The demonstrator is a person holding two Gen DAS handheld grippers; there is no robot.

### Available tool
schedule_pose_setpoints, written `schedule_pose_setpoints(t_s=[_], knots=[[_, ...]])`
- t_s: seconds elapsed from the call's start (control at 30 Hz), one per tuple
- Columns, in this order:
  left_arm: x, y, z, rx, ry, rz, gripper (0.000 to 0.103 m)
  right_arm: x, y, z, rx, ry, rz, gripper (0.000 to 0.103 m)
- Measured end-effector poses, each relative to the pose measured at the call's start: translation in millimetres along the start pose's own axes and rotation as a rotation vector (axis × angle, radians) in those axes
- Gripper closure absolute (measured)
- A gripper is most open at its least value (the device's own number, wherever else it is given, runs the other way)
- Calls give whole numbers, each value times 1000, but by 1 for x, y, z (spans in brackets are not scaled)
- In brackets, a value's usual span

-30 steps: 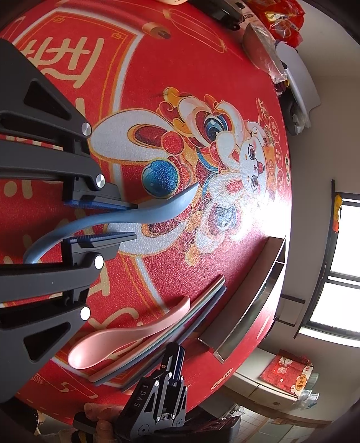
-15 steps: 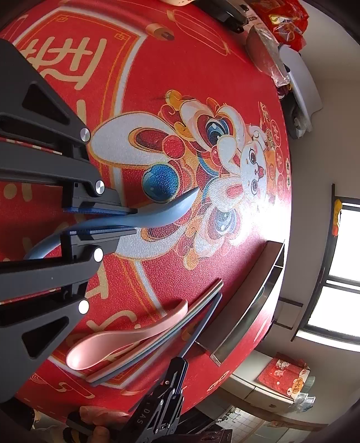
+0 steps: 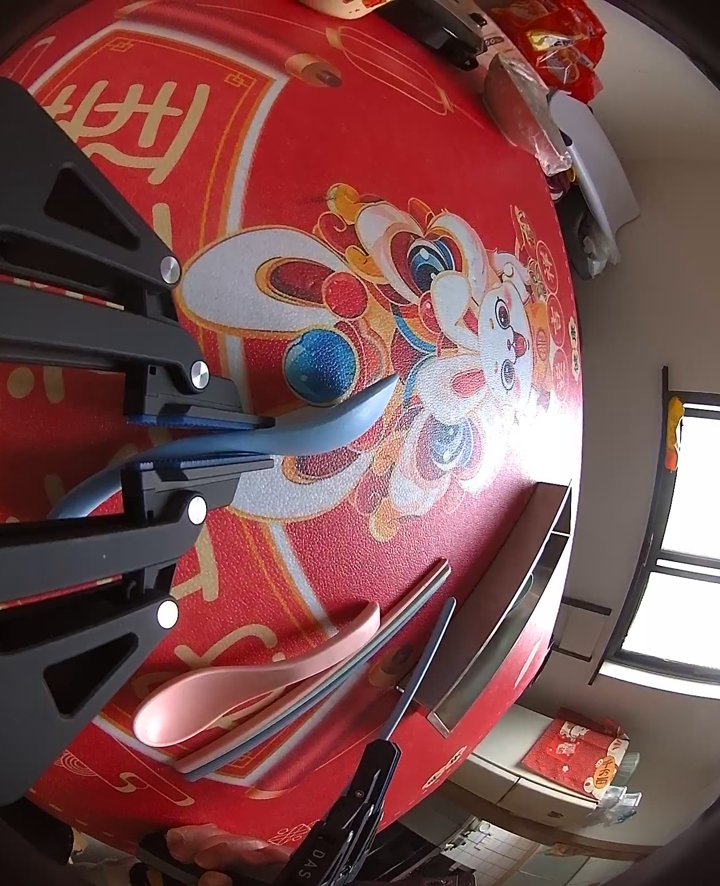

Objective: Organize utensils
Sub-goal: 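Grasp a blue chopstick with the right gripper while the left holds the blue spoon, then carry the blue chopstick into the steel tray and open the right gripper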

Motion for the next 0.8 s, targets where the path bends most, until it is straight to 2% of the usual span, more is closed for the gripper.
schedule_pose_setpoints(t_s=[0.3,0.53,0.63,0.8], knots=[[0,0,0,-2,-2,0,95,-18,15,6,64,37,60,97],[0,0,-1,-7,-8,0,95,-22,52,13,36,-13,96,97],[0,0,-1,-6,-7,0,95,-6,75,22,23,-43,70,97],[0,0,-2,-7,-7,0,95,43,107,35,51,-51,-29,97]])
Point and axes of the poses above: each gripper's, at about its wrist camera, not at the fingertips, and x roughly the way its jaws point, z to its right, y to its top, the point moved 4 cm from there along x, roughly the way its jaws point, and after that the axes turned 2 degrees about -x, right-handed, at the moved point
